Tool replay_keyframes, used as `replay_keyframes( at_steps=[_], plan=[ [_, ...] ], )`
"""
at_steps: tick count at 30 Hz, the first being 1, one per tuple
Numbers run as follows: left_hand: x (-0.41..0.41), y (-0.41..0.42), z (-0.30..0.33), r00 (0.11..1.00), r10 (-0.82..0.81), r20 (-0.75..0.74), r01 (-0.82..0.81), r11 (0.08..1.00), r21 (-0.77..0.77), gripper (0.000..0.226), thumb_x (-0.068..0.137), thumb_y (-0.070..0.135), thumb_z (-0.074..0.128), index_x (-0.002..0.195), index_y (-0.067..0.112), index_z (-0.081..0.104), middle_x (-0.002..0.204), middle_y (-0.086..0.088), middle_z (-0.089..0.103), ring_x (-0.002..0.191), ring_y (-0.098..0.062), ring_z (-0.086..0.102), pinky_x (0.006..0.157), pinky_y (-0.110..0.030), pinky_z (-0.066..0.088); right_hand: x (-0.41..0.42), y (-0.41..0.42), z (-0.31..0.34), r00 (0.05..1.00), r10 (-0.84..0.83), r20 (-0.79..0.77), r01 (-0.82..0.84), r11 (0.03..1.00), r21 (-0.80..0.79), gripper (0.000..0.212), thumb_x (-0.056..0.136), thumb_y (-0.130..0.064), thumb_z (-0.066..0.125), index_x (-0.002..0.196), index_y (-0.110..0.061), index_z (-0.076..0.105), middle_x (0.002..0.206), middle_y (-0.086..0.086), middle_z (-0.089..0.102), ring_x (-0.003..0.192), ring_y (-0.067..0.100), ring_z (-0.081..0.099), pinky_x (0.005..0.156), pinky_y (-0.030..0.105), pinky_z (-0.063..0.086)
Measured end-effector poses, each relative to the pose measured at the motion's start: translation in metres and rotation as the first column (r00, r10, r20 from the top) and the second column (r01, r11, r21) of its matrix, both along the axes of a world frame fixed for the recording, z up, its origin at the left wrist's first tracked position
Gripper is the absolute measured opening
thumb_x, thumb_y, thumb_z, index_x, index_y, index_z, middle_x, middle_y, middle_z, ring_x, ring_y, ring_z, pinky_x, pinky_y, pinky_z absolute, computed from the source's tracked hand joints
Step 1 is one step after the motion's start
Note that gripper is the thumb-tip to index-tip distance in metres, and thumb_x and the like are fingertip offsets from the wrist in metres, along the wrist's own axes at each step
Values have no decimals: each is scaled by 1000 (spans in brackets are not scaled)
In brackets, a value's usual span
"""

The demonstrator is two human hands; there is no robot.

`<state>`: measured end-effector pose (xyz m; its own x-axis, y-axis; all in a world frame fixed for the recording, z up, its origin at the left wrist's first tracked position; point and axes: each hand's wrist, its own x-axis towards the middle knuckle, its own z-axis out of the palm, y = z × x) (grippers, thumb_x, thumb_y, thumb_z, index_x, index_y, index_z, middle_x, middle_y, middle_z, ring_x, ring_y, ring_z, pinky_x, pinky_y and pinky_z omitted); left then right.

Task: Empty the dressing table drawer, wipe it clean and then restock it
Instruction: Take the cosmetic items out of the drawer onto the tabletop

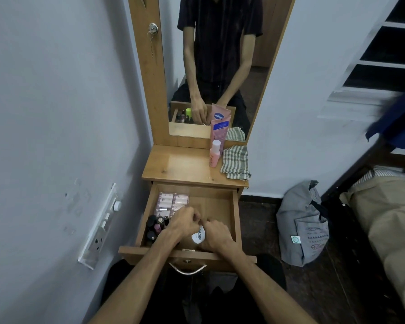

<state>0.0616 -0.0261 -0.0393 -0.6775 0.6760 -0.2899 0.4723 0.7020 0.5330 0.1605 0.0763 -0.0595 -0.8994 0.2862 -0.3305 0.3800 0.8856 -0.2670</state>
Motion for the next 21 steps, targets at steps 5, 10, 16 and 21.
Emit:
replay_keyframes(
  at_steps=[5, 10, 16, 21],
  plan=[
    [1, 1, -8, 1000, 1, 13, -1, 1000, -21, 27, 72, 7, 61, 95, 16, 73, 97, -1, 71, 92, -20, 64, 78, -30, 53, 1, 6, -2, 996, -45, -71, 42, 998, -55, 45, 80, -46, 77, 112, -16, 66, 112, 6, 65, 96, 24, 66, 83, 37, 56],
    [-5, 10, 0, 998, 50, 46, -58, 977, 207, 28, 71, 9, 64, 93, 25, 71, 88, 9, 69, 84, -11, 63, 69, -24, 51, 4, 29, 24, 942, -186, -279, 170, 982, -82, 44, 70, -49, 78, 103, -22, 68, 104, -1, 64, 88, 16, 62, 77, 35, 57],
    [-19, 33, 23, 952, 186, 243, -291, 797, 529, 22, 79, 7, 77, 96, 22, 76, 87, 9, 75, 77, -1, 66, 71, -13, 52, -6, 58, 67, 833, -264, -486, 224, 965, -138, 57, 73, -57, 73, 119, -23, 66, 107, -3, 62, 92, 15, 60, 76, 36, 54],
    [-44, 54, 43, 918, 291, 269, -395, 716, 576, 13, 82, 13, 78, 89, 24, 77, 79, 12, 73, 67, 9, 64, 62, -4, 46, -34, 68, 85, 733, -339, -589, 263, 941, -213, 52, 78, -52, 77, 119, -22, 68, 107, 0, 69, 95, 16, 64, 79, 37, 55]
  ],
)
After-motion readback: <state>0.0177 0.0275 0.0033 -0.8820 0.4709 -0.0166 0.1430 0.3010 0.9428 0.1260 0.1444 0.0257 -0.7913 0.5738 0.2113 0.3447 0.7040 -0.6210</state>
